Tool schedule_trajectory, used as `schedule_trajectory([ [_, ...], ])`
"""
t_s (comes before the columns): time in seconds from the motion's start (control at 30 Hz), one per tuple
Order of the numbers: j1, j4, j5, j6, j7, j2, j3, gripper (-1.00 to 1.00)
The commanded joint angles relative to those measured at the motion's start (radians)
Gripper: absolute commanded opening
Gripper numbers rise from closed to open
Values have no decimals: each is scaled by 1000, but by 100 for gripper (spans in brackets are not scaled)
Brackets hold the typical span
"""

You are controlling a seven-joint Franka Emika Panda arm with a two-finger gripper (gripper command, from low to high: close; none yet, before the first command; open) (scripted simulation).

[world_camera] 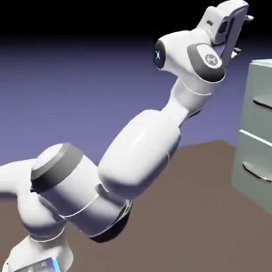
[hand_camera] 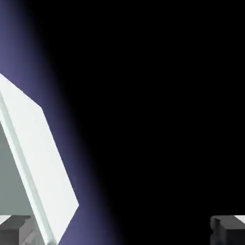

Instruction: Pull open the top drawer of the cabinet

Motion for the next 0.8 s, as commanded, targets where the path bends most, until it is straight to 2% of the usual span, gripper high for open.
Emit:
schedule_trajectory([
  [0.0, 32, 18, -44, -8, -5, -16, -21, 0],
  [0.4, 416, 235, -565, -103, -68, -207, -267, 0],
  [0.7, 597, 520, -565, 3, -115, -197, -277, 0],
  [0.73, 597, 520, -565, 3, -115, -197, -277, -100],
  [0.77, 597, 520, -565, 3, -115, -197, -277, -100],
])
